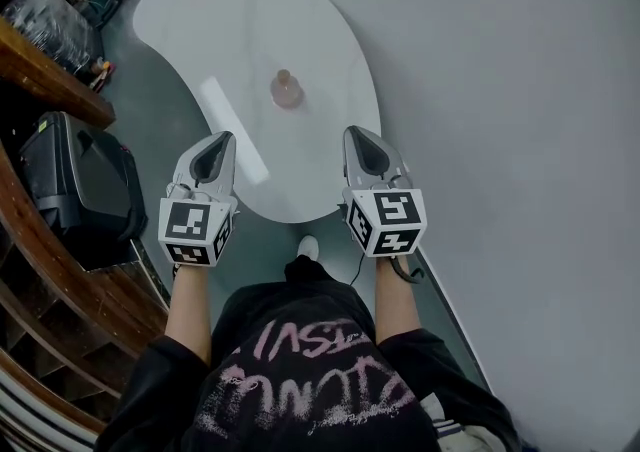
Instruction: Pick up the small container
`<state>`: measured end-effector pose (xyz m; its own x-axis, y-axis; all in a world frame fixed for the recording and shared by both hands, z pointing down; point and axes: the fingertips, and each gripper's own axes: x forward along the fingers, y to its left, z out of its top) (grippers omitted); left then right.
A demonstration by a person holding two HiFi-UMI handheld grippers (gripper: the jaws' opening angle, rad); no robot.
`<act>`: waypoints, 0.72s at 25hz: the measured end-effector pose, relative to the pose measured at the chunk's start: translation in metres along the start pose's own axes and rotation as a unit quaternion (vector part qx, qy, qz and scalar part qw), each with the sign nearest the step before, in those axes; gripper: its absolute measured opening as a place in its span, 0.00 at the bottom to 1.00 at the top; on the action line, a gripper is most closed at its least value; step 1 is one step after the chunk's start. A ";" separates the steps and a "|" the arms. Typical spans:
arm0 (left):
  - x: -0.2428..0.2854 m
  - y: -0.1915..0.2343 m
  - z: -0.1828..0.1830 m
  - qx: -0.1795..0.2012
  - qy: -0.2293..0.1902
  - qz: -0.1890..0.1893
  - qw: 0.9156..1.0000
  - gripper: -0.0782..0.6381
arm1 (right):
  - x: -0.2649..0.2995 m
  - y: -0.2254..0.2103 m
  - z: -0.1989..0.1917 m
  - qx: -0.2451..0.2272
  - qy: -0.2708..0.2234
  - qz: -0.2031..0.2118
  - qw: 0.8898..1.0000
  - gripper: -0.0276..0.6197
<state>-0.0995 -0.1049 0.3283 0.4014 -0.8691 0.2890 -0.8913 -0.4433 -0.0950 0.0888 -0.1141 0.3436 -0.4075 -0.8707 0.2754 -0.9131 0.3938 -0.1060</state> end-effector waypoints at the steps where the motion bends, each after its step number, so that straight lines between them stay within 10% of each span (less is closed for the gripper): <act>1: 0.001 0.001 -0.001 -0.001 0.000 0.001 1.000 0.11 | 0.001 0.000 0.001 0.000 -0.003 -0.001 1.000 0.06; 18: 0.013 -0.009 0.014 0.019 0.006 0.009 1.000 0.11 | 0.006 -0.018 0.012 0.008 -0.017 0.007 1.000 0.06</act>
<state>-0.0836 -0.1155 0.3191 0.3829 -0.8742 0.2984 -0.8896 -0.4361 -0.1360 0.1023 -0.1293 0.3360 -0.4201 -0.8751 0.2403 -0.9074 0.4011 -0.1257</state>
